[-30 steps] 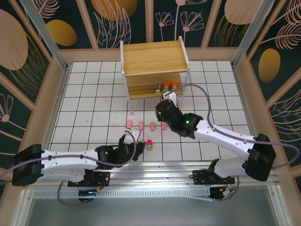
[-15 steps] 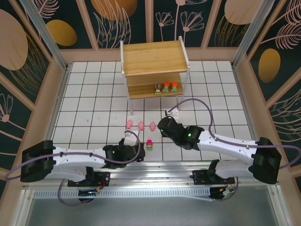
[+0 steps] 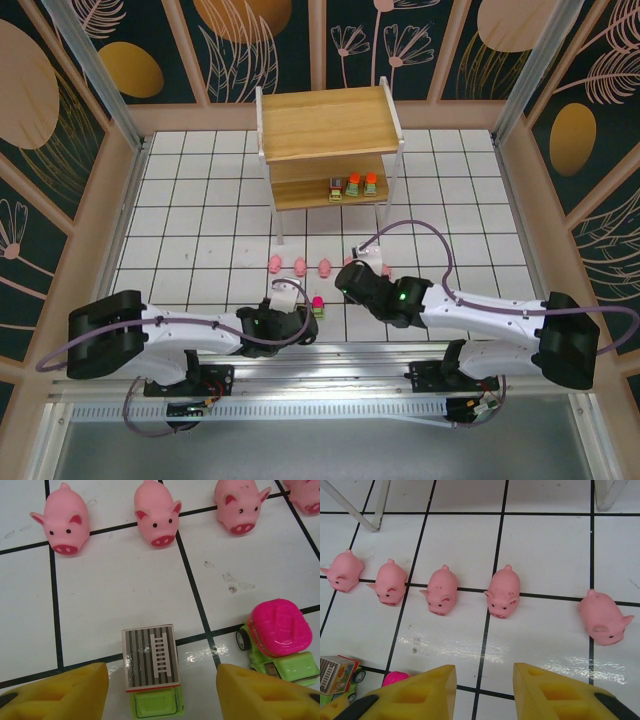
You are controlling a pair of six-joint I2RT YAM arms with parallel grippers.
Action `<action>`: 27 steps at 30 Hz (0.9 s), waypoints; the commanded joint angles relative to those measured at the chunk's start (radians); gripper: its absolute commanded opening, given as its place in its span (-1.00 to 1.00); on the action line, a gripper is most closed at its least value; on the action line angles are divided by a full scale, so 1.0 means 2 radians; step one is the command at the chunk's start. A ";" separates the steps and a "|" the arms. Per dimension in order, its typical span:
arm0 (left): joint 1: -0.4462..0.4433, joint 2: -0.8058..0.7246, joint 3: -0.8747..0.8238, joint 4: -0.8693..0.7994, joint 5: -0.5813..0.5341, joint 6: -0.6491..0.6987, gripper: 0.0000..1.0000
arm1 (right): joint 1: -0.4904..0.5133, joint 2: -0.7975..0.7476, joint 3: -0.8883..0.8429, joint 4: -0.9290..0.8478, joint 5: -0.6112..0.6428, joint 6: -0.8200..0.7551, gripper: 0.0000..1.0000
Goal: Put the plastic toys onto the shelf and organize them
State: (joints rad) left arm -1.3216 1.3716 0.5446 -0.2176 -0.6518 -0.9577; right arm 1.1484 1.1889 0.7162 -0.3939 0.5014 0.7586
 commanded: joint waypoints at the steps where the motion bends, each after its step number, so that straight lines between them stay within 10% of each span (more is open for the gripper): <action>1: -0.001 0.009 0.009 -0.007 -0.001 -0.018 0.18 | 0.006 -0.010 -0.008 -0.007 0.006 0.017 -0.29; 27: 0.049 0.047 -0.017 0.065 0.071 0.009 0.03 | 0.009 -0.003 -0.016 0.001 0.005 0.023 -0.41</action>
State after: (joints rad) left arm -1.2301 1.4521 0.5140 -0.1085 -0.5289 -0.9527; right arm 1.1595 1.1862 0.7036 -0.3931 0.4984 0.7769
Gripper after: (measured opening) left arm 0.519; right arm 0.296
